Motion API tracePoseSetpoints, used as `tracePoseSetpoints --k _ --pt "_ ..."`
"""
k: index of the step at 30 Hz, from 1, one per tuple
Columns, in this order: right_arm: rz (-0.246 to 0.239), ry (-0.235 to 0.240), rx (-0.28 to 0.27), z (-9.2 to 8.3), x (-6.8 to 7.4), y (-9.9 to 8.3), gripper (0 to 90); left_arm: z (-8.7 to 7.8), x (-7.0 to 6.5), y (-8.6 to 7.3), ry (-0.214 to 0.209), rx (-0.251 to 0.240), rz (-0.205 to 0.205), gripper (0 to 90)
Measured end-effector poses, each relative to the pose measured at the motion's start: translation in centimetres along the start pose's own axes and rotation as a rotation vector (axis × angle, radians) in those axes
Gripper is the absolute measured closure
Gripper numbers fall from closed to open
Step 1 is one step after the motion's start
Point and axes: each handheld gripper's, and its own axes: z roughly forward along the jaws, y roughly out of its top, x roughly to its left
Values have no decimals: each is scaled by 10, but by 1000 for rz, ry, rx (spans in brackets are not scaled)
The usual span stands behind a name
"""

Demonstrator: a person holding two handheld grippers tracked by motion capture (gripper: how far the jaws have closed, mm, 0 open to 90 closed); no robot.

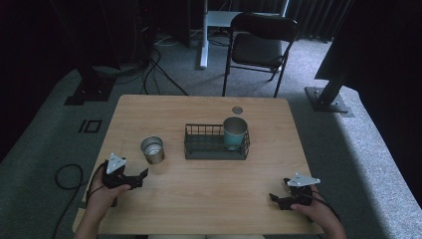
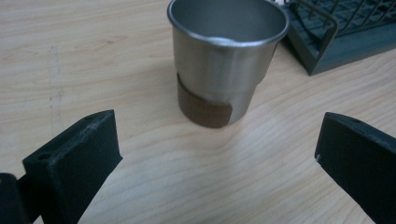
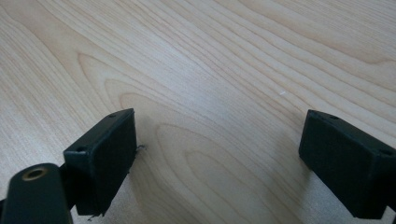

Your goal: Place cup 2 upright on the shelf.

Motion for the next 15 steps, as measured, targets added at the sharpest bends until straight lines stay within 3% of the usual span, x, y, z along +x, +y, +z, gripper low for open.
tracePoseSetpoints --k 15 --pt "-1 0 -1 0 0 0 110 13 -2 18 -23 -42 -4 6"
